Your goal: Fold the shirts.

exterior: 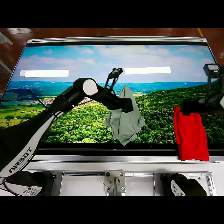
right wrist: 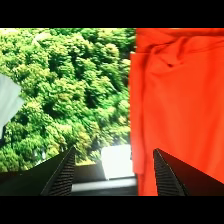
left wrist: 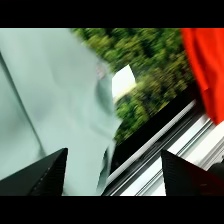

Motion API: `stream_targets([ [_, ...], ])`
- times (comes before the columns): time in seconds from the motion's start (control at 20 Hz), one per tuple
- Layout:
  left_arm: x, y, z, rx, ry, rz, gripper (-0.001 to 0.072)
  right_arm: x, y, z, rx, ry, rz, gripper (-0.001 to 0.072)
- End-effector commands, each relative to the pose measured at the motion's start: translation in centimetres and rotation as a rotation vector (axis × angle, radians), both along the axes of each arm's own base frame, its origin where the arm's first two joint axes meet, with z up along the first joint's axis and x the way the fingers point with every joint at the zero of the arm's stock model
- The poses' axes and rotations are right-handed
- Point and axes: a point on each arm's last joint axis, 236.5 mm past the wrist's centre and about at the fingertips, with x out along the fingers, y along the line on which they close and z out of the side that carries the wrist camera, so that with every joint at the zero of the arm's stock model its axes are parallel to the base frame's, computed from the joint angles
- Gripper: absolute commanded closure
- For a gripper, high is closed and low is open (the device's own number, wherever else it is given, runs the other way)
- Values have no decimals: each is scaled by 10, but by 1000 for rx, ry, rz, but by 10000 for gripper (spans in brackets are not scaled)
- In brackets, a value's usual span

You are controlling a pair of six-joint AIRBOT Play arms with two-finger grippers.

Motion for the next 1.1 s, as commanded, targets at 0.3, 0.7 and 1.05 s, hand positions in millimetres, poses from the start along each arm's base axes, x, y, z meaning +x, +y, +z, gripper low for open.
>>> stream_targets([
  [0.3, 2, 172, -31, 108, 320, 105, 94, 29, 25, -79, 344, 79, -107, 117],
  [0.7, -21, 85, -100, -132, 360, 197, 95, 27, 88, -162, 697, 395, -125, 117],
  [1.05, -10, 46, -125, -217, 385, 271, 398, 26, 97, -171, 702, 422, -117, 30],
])
